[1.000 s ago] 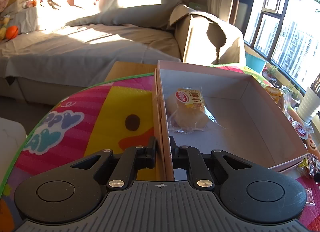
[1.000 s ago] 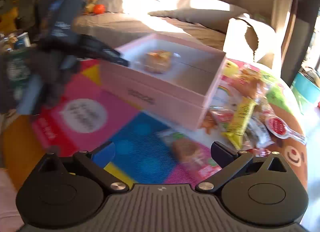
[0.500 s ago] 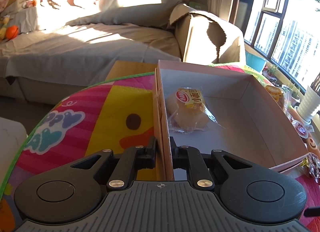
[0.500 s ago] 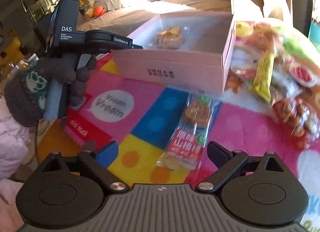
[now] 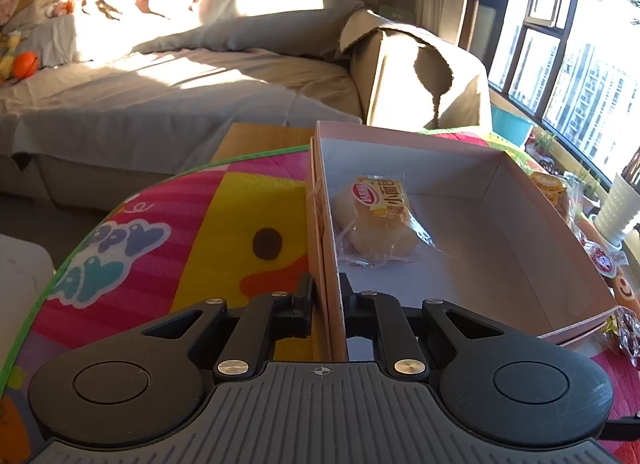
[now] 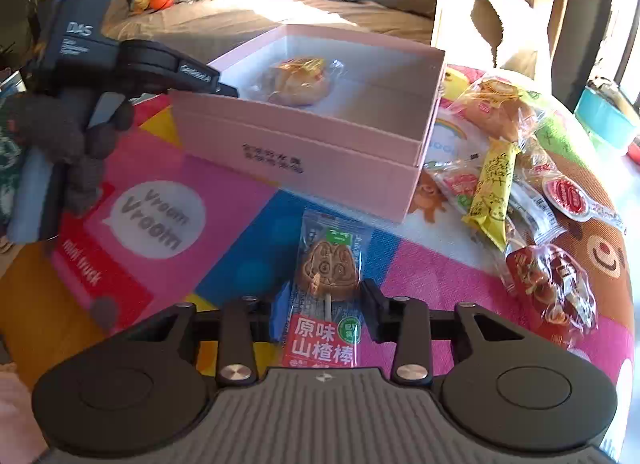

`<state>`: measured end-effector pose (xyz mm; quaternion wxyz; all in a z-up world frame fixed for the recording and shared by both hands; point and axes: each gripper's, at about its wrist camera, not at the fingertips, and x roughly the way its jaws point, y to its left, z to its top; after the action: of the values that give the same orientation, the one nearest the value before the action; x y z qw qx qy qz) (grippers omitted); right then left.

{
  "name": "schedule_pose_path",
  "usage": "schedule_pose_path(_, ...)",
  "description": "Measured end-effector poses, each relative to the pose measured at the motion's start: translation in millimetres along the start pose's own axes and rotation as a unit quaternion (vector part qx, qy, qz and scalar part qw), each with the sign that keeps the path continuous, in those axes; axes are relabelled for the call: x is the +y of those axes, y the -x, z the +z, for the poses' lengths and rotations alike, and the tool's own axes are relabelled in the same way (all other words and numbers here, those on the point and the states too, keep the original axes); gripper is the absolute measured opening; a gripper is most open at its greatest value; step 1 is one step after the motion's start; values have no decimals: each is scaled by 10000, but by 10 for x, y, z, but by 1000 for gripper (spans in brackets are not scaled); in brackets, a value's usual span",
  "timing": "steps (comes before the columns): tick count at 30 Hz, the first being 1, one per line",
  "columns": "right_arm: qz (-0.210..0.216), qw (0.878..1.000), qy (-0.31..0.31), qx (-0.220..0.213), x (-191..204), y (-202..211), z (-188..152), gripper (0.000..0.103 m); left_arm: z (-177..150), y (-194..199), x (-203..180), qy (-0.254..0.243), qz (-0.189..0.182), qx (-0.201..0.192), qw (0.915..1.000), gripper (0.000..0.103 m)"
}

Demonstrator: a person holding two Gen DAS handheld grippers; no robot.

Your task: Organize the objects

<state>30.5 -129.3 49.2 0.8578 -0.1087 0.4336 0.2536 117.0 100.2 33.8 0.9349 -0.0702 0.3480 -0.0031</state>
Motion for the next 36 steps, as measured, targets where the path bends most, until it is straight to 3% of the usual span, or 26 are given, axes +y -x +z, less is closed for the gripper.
schedule_pose_path(4, 305, 9991, -65, -275, 54, 272, 105, 35, 2, 5, 4, 6, -5, -3, 10000, 14)
schedule_pose_path(9, 565, 9904, -217, -1244, 24, 753, 524, 35, 3, 12, 10, 35, -22, 3, 10000, 14)
schedule_pose_path(13, 378, 9802, -145, -1937, 46, 884, 870, 35, 2, 12, 10, 34, -25, 7, 10000, 14)
schedule_pose_path(18, 226, 9728, -38, -2307, 12, 748, 1276, 35, 1, 6, 12, 61, -33, 39, 10000, 14)
schedule_pose_path(23, 472, 9752, -252, -2147, -89, 534, 1413, 57, 1, 2, 12, 55, -41, 42, 10000, 14)
schedule_pose_path(26, 373, 9758, -466, -2106, -183, 463, 1338, 69, 6, -2, 18, 60, -46, 42, 10000, 14)
schedule_pose_path(33, -640, 9767, -900, -1840, -630, 470, 782, 79, -1, -4, 21, 82, -70, 32, 9999, 14)
schedule_pose_path(36, -1260, 9733, -1052, -1604, -814, 425, 471, 82, -8, -3, 18, 99, -70, 28, 9999, 14)
